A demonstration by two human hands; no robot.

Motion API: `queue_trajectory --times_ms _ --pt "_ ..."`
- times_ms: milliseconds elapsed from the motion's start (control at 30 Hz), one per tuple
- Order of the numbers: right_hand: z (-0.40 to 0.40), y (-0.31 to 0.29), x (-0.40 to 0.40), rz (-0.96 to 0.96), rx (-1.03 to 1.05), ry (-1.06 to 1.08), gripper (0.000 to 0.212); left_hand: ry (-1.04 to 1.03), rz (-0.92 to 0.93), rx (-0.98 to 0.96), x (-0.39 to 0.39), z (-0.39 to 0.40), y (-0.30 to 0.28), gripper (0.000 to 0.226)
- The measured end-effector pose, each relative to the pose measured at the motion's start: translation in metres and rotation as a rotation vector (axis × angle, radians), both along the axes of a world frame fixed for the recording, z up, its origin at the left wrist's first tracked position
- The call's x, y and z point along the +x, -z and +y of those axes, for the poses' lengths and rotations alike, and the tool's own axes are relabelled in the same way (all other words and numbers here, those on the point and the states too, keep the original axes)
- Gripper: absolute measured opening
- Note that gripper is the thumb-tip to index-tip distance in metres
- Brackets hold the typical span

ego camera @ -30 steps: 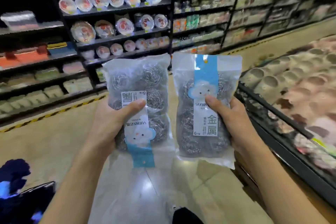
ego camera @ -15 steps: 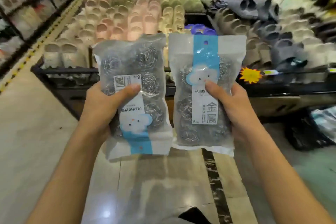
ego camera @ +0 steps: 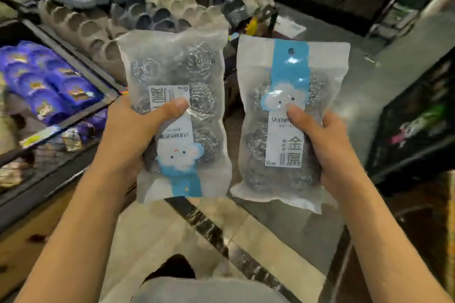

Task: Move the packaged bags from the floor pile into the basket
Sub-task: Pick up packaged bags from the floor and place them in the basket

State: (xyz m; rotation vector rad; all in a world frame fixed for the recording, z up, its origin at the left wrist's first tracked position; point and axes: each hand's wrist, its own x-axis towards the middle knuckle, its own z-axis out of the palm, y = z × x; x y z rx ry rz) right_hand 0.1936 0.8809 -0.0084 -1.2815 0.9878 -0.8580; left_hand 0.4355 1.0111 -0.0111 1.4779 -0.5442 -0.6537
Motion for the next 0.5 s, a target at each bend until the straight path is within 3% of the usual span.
queue_trajectory --times_ms 100,300,500 --pt "-0.04 0.005 -0.022 0.028 0.001 0.108 0.037 0.133 -0.016 -0.026 -0.008 -0.069 0.004 0.025" --pt "-0.126 0.008 -0.028 0.051 0.003 0.277 0.04 0.317 0.028 -0.044 0.0 -0.202 0.013 0.042" --pt "-0.214 0.002 -0.018 -0.007 0.077 0.436 0.043 0.44 0.044 -0.047 0.018 -0.335 0.012 0.028"
